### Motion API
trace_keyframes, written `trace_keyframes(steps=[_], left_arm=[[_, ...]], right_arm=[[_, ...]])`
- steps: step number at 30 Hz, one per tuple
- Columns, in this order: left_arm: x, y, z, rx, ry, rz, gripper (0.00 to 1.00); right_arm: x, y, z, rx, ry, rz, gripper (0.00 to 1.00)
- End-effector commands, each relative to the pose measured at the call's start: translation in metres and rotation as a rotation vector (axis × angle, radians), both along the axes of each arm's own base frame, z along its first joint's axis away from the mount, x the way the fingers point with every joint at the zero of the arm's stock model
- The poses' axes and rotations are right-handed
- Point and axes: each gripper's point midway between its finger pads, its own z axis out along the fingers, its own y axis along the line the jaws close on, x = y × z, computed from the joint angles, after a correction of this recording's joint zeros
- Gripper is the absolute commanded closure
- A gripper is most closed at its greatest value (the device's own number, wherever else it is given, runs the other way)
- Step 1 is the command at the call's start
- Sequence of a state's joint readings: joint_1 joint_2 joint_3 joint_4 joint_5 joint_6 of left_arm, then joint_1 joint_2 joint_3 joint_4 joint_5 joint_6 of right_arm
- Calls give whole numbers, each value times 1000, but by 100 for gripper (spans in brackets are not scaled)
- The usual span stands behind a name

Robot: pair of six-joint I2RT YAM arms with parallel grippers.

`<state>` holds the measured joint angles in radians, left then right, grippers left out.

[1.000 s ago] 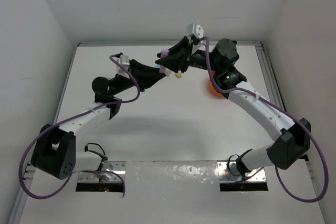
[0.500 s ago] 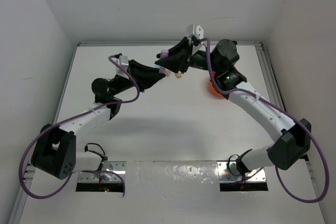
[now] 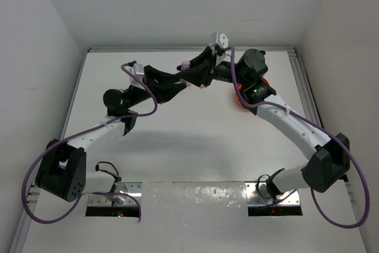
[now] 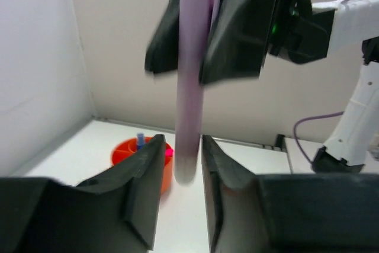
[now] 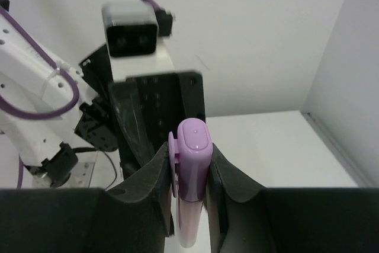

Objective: Sort the stationery into containers
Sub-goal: Close the pen cap on the pen.

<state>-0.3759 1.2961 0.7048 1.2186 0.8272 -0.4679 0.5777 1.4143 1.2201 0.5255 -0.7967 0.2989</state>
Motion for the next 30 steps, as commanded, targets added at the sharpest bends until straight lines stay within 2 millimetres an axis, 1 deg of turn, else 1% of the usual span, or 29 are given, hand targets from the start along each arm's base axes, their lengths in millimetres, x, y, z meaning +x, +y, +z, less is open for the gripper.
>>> trace_keyframes(steps=[1,2,5,8,10,13,14,16,17,18,19,20,21,22,24,28,29,30], left_arm=[[-14,8,43,-94,-169,30,65],[-12,8,42,-91,-161,32,56],[-9,6,37,-81,-134,34,45],[-8,5,31,-57,-127,33,46],[-9,2,27,-40,-125,24,49],[-9,-2,15,13,-124,5,51],[-10,-8,7,33,-100,-14,54],[-8,-10,2,45,-80,-16,59],[-7,-9,2,42,-75,-8,63],[-5,-9,2,37,-71,-1,64],[-4,-10,4,31,-74,5,70],[-3,-9,8,18,-80,17,73],[-3,-9,12,5,-86,20,83],[-3,-9,14,-2,-88,21,88],[-2,-8,17,-19,-78,29,100],[-1,-6,20,-47,-46,28,100],[-2,-5,22,-54,-48,28,100],[-2,-5,23,-59,-46,31,100]], right_arm=[[-6,5,-17,-20,48,40,100],[-7,6,-15,-18,47,43,100],[-6,7,-15,-19,44,47,100],[-6,8,-13,-13,42,50,100],[-6,8,-10,-3,40,52,100],[-7,10,-6,4,30,61,100],[-6,10,-5,5,28,61,100],[-8,11,-3,8,25,66,100],[-8,12,-4,7,26,70,100],[-10,13,-4,6,26,75,100],[-11,14,-5,4,28,79,100],[-11,15,-7,1,35,83,100],[-12,18,-12,-7,43,90,100],[-13,19,-12,-8,44,94,100],[-13,21,-20,-18,59,99,100],[-11,20,-29,-39,85,88,100],[-10,19,-28,-43,83,86,73],[-9,18,-31,-52,98,83,61]])
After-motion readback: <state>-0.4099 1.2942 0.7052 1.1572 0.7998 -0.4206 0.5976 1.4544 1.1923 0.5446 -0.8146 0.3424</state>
